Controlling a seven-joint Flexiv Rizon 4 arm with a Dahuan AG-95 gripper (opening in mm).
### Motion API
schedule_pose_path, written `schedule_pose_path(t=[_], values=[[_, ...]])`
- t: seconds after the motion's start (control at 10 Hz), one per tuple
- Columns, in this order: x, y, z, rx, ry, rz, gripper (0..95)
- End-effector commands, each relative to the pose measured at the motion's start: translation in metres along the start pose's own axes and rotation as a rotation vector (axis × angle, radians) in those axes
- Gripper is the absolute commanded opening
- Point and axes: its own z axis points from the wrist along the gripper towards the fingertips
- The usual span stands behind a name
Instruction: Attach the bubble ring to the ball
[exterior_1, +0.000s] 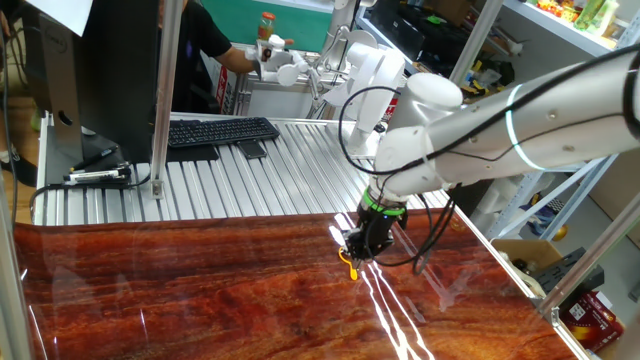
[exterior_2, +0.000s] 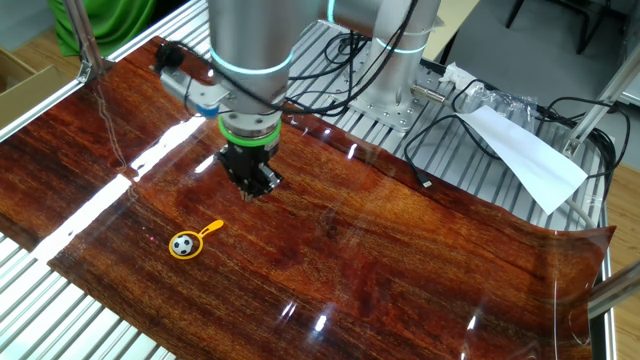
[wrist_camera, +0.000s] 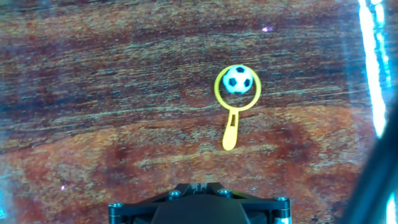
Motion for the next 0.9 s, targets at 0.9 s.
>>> schedule_pose_path(t=[0.9], values=[[-0.015,-0.009,0.018,-0.004,-0.005,-0.044,0.0]])
